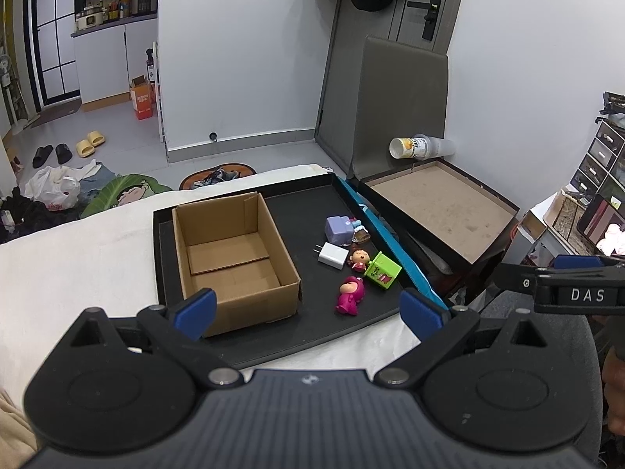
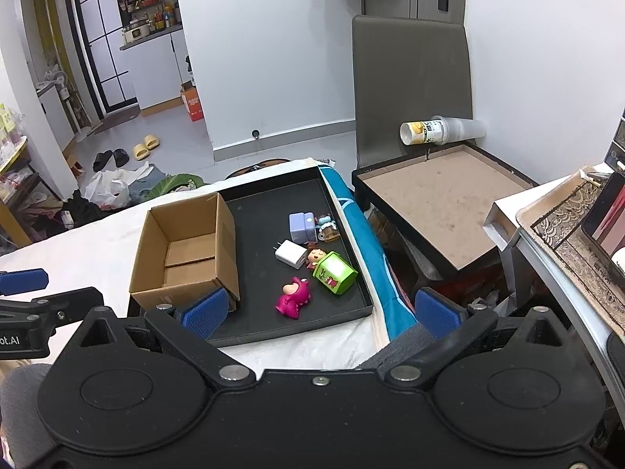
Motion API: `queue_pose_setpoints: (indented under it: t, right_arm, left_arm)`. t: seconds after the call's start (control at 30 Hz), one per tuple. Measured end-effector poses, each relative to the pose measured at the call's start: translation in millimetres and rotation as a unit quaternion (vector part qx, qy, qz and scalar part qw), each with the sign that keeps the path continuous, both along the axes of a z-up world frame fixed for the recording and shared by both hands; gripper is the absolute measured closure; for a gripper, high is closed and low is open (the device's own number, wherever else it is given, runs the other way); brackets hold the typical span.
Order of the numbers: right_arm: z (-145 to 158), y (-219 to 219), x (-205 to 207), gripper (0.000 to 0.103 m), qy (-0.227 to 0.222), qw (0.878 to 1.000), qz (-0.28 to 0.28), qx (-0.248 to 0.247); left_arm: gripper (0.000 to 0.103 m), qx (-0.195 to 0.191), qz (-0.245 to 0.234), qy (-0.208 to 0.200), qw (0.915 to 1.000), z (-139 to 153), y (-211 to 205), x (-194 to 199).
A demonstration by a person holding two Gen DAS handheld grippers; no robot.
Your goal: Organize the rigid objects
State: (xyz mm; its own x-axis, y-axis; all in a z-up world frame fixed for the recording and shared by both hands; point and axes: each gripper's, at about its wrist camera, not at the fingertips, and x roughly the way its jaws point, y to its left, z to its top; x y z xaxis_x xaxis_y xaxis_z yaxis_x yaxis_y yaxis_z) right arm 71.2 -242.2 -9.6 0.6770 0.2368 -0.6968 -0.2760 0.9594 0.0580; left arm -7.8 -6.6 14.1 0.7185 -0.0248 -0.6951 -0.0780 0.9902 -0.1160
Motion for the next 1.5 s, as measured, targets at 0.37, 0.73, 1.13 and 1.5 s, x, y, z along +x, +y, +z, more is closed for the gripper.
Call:
queue_pose_setpoints:
  t: [0.37, 0.73, 1.13, 1.5]
  right_arm:
    - [5.4, -0.9, -3.5, 0.0, -0.007, 1.0, 0.0, 0.0]
    - [8.2, -1.5, -7.8, 0.0, -0.012, 1.0, 0.001, 0.0]
    - [9.4, -1.6, -8.5, 0.0, -0.014, 1.0, 0.002, 0.001]
    - [9.7, -2.2, -9.1, 0.0, -0.014, 1.0, 0.001, 0.001]
  left_arm:
    - [0.004, 0.0, 0.001, -0.005, 1.0, 0.2, -1.7, -2.6]
    - [0.004, -0.001, 0.002, -0.009, 1.0, 3.6, -1.1, -6.1]
    - [0.004, -0.002, 0.003, -0.011, 0.9999, 5.9, -1.2, -8.3]
    - [0.004, -0.002, 0.003, -0.011, 0.9999, 6.0, -1.2, -9.4]
